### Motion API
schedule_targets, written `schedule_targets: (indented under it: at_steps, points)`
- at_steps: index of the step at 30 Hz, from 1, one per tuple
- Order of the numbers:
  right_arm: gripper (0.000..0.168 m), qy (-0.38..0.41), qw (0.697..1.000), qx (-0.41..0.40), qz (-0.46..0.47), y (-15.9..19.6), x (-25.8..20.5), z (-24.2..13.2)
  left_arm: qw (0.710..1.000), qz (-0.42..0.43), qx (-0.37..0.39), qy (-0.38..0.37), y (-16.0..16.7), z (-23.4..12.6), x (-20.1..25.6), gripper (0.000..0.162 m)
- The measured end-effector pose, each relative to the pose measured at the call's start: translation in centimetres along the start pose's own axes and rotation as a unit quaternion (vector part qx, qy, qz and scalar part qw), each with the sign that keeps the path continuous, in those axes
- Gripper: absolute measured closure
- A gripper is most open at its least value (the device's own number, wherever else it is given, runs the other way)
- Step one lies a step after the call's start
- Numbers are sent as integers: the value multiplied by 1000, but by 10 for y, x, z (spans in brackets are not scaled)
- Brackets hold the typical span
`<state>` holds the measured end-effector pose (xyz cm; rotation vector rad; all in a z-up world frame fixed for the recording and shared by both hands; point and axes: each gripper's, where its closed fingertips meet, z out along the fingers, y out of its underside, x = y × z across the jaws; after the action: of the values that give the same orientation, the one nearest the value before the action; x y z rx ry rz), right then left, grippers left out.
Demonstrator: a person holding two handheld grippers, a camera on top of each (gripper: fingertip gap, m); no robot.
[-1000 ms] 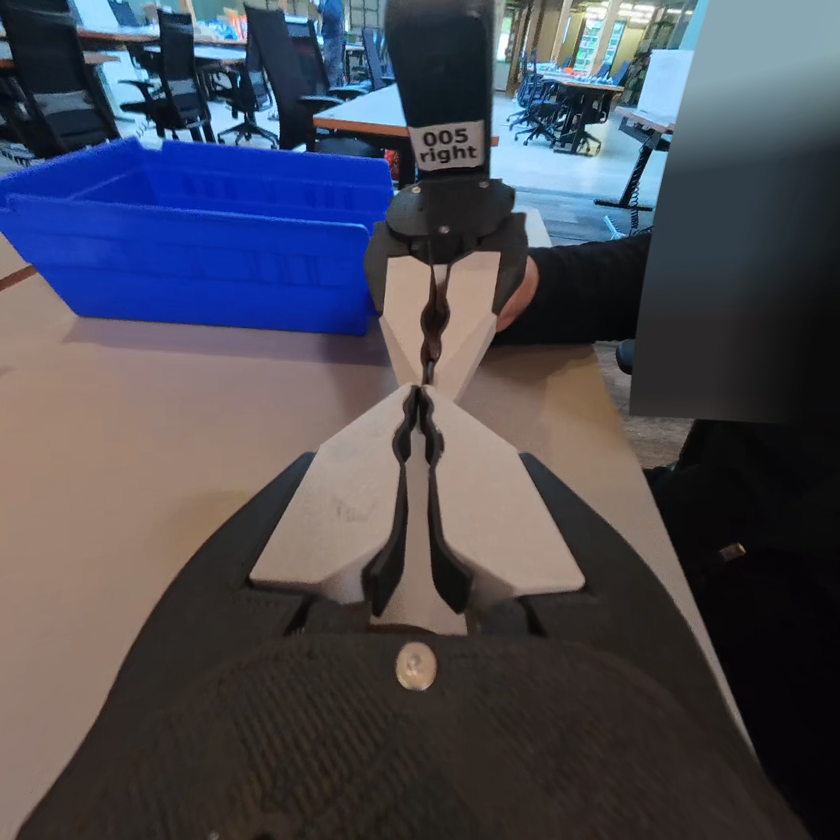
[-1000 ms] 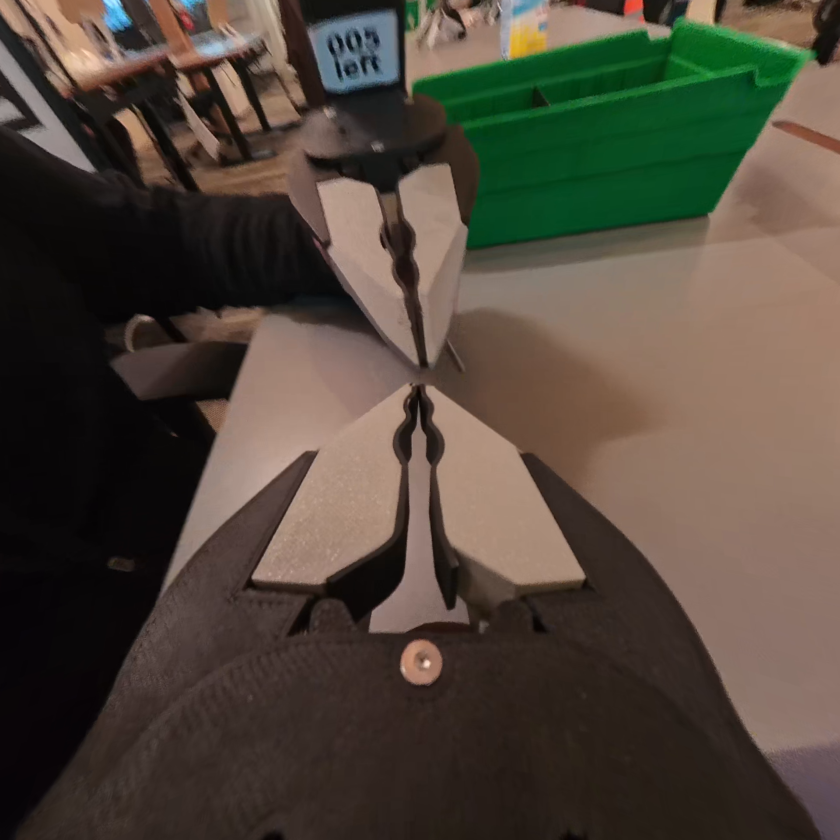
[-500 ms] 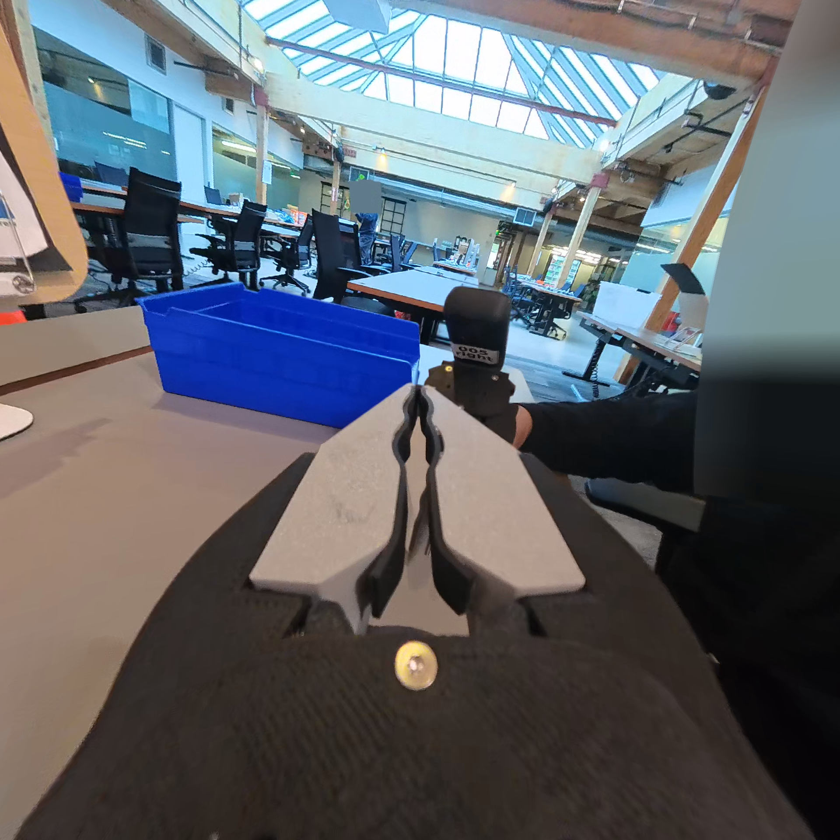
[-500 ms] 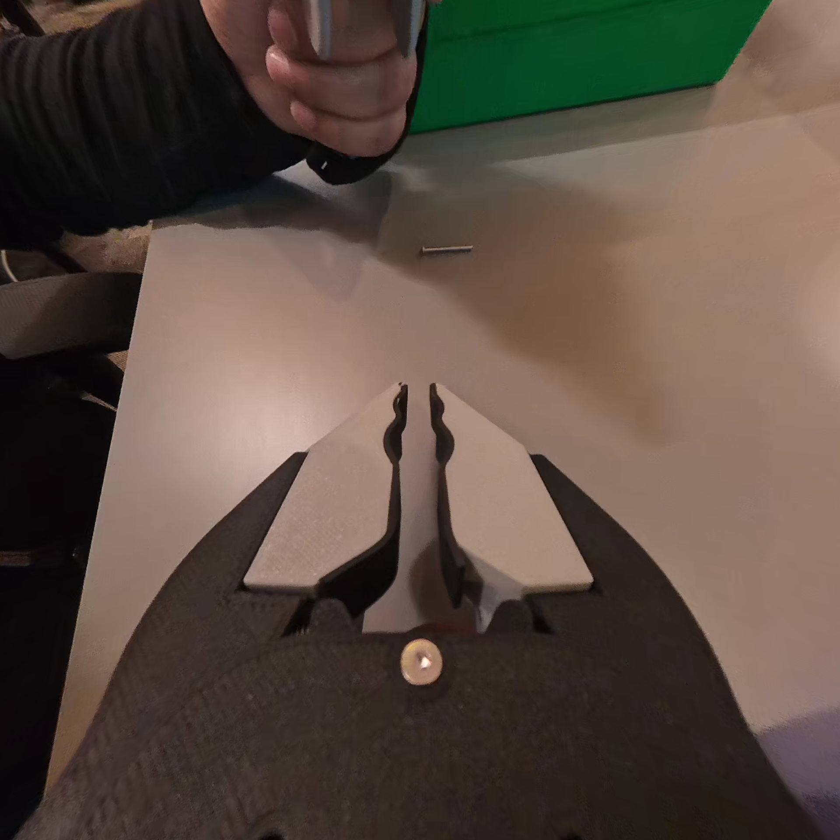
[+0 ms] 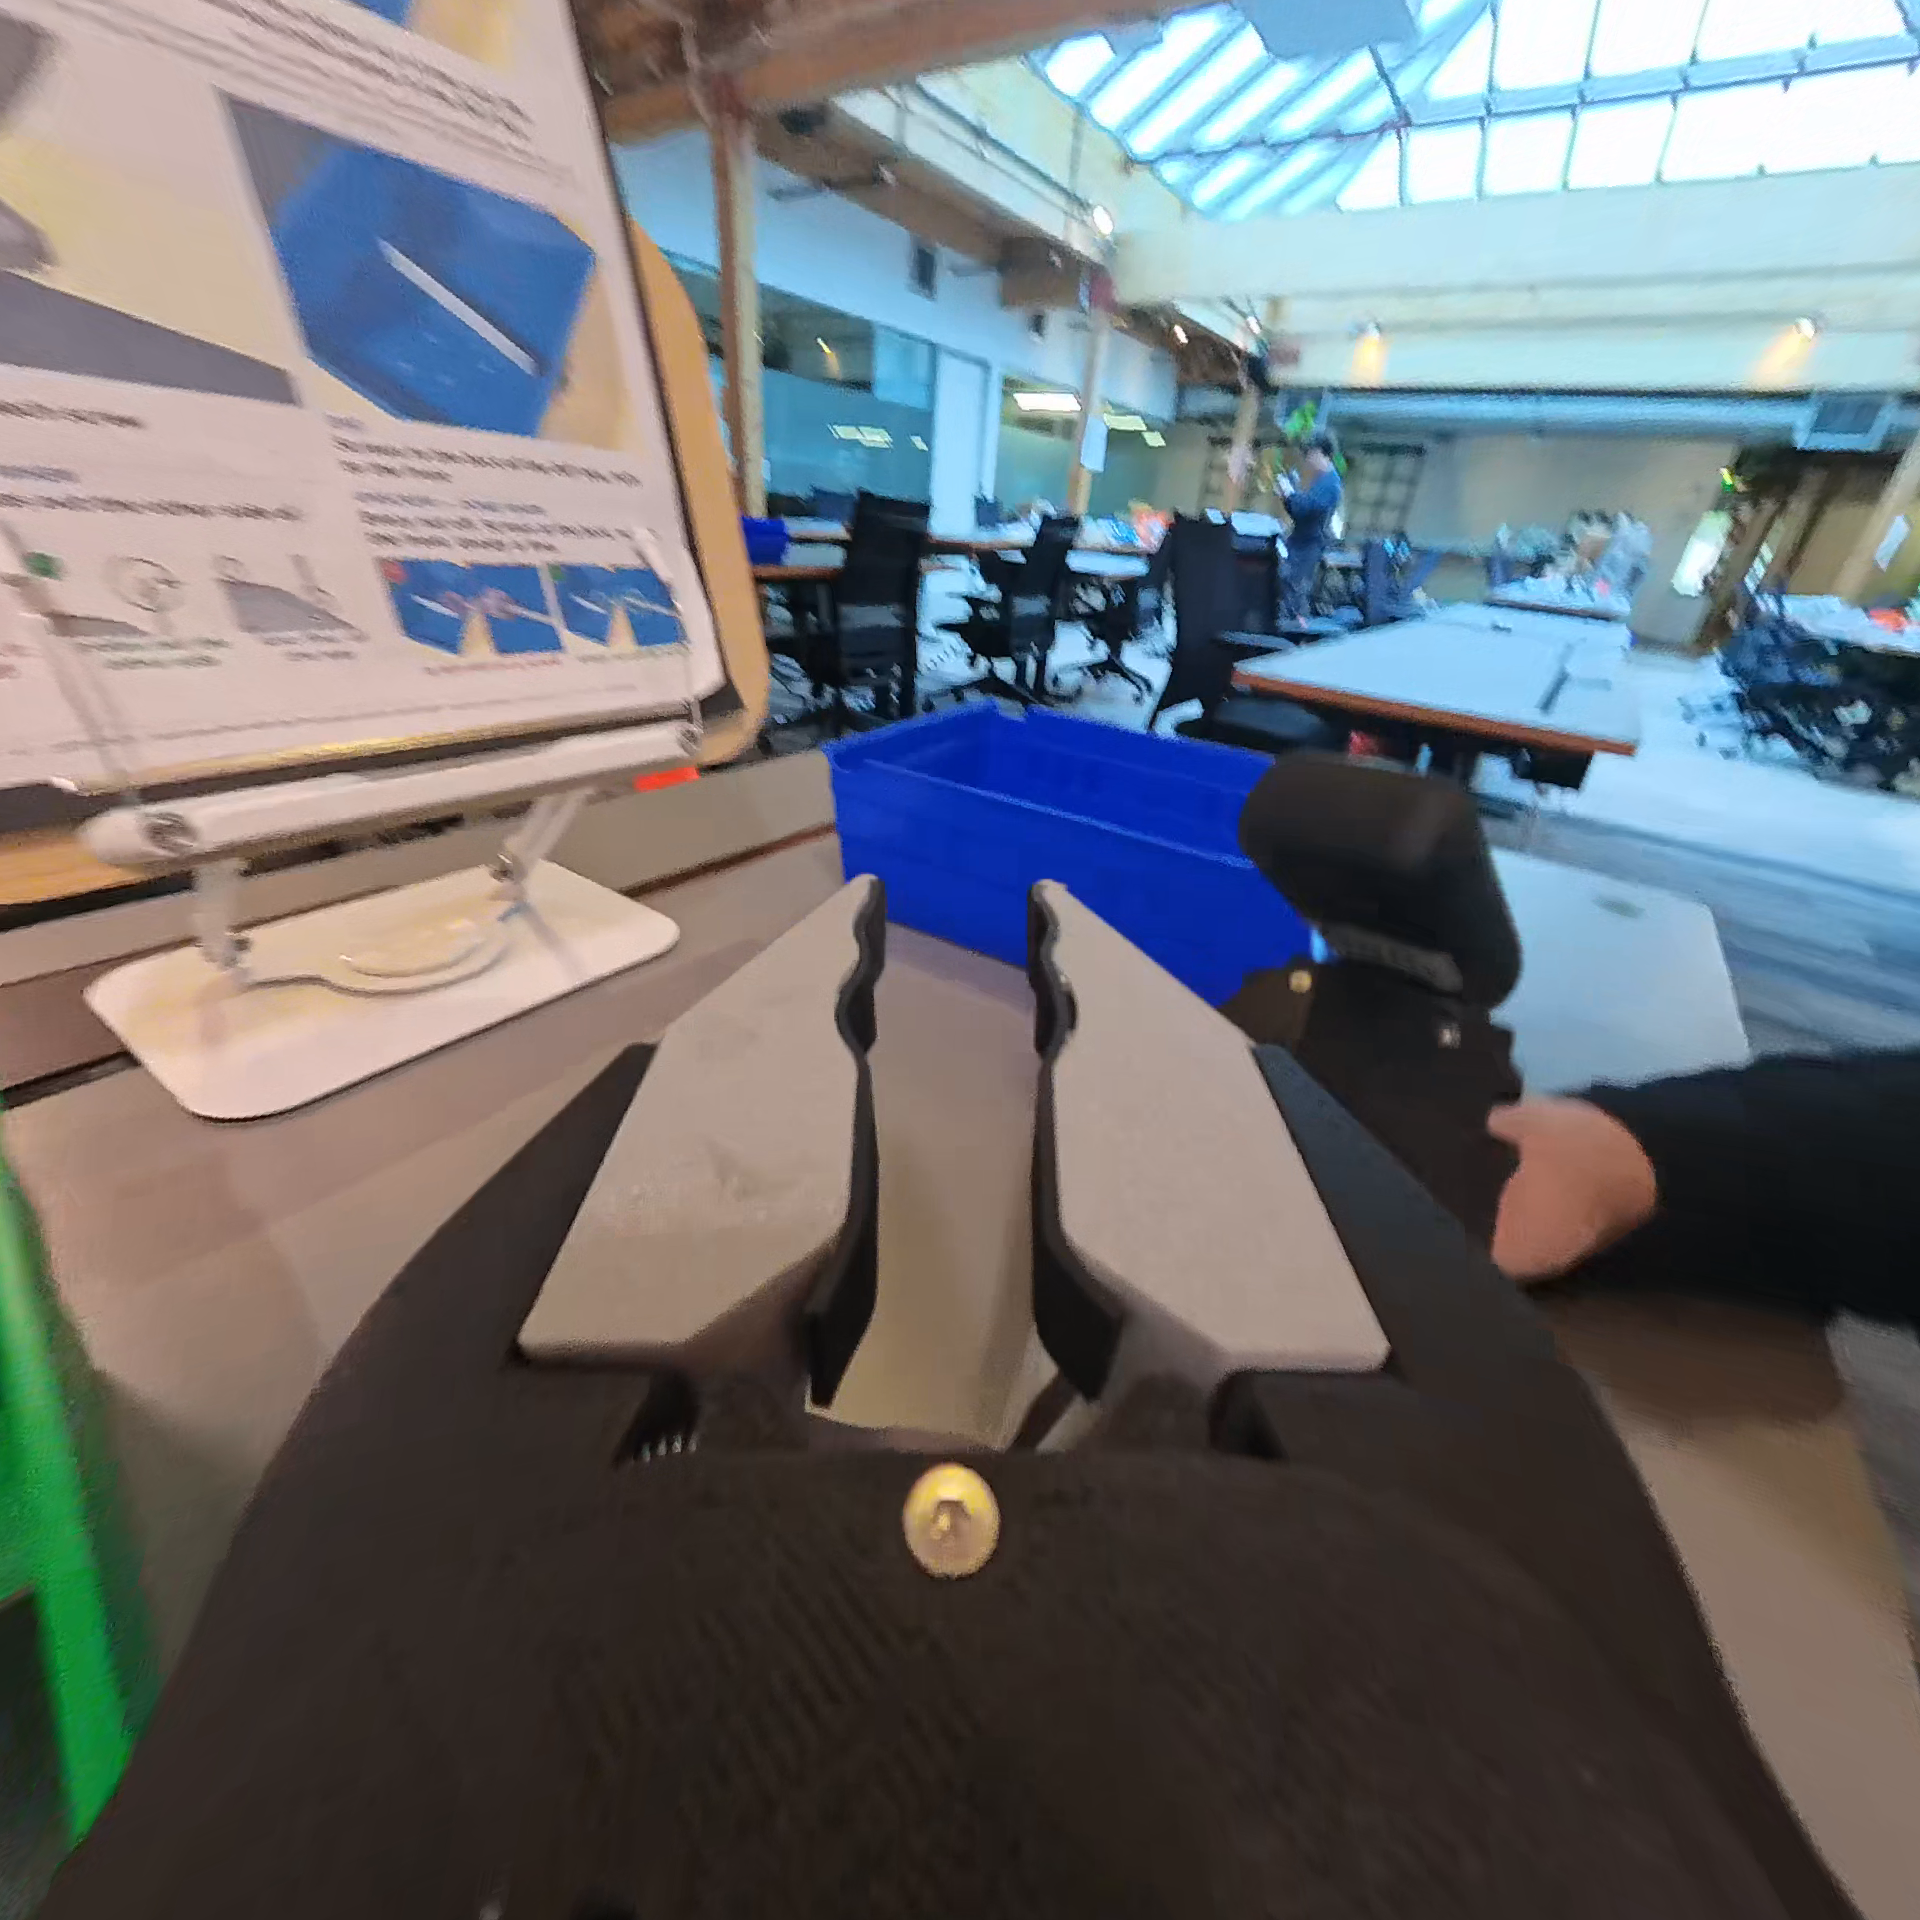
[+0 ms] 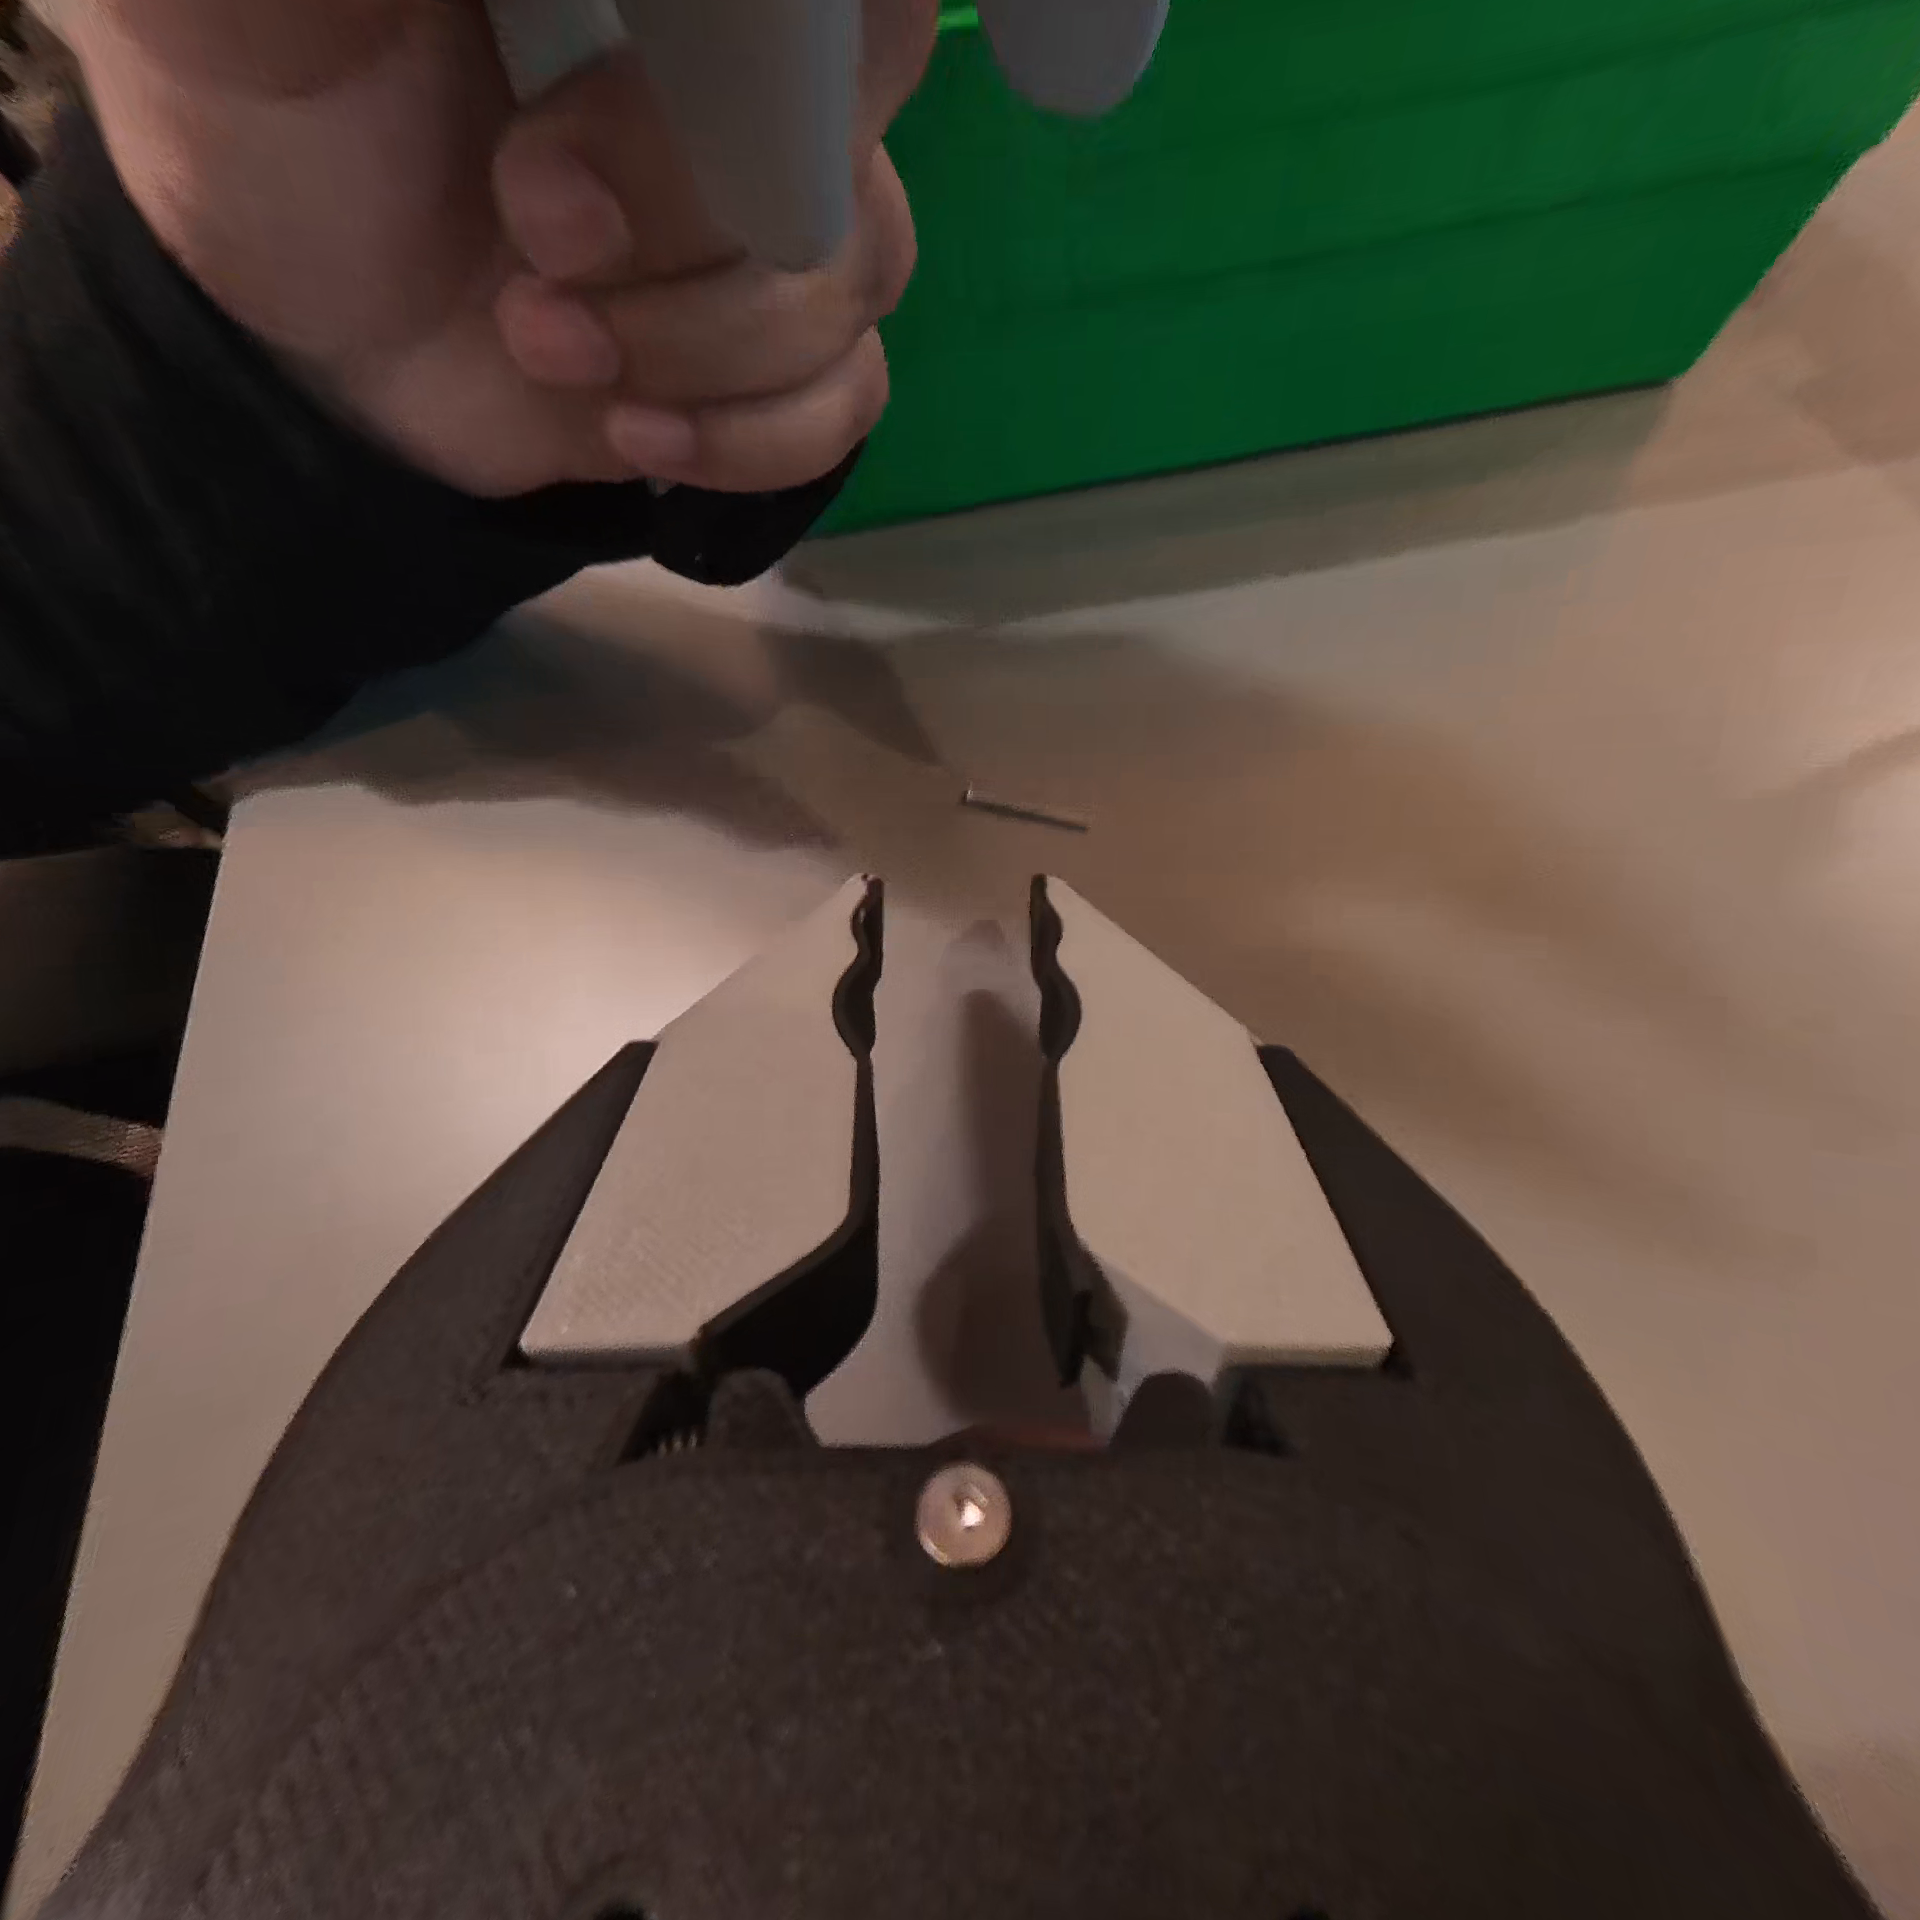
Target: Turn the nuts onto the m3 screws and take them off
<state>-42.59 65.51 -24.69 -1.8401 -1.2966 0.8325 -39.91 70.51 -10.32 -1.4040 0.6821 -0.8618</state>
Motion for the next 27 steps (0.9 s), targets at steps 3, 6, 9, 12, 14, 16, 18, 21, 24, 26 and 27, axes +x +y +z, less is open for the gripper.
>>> schedule_targets:
  at_steps: [3,6,9,12,14,16,18,21,24,26,27]
  points:
    - [145,-6,1000,-19,-24,-11,0,23,998,-4,57,-36,-24,-14,-11,138]
    - [155,-16,997,-53,-48,-10,2,46,996,-6,76,-43,-33,-22,-15,140]
    - [162,-39,994,-91,-39,-3,3,56,997,-7,71,-38,-31,-22,-15,140]
    - [168,-82,990,-112,-20,7,-5,43,998,5,53,-38,-24,-18,-12,140]
    - [168,-73,990,-115,-18,15,0,29,998,9,42,-38,-20,-16,-10,139]
    - [164,-66,991,-113,-8,23,3,14,999,7,32,-31,-17,-13,-7,140]
    - [163,-61,993,-102,2,28,4,1,999,9,26,-26,-14,-11,-4,139]
    - [160,-39,997,-70,9,23,12,-15,999,14,21,-28,-12,-10,-4,139]
    - [159,26,998,-52,-13,8,37,-23,999,10,19,-30,-11,-9,-6,139]
    - [160,42,996,-64,-46,3,48,-19,999,9,18,-32,-10,-9,-7,139]
    - [158,42,994,-74,-66,1,51,-12,999,9,17,-33,-9,-9,-7,139]
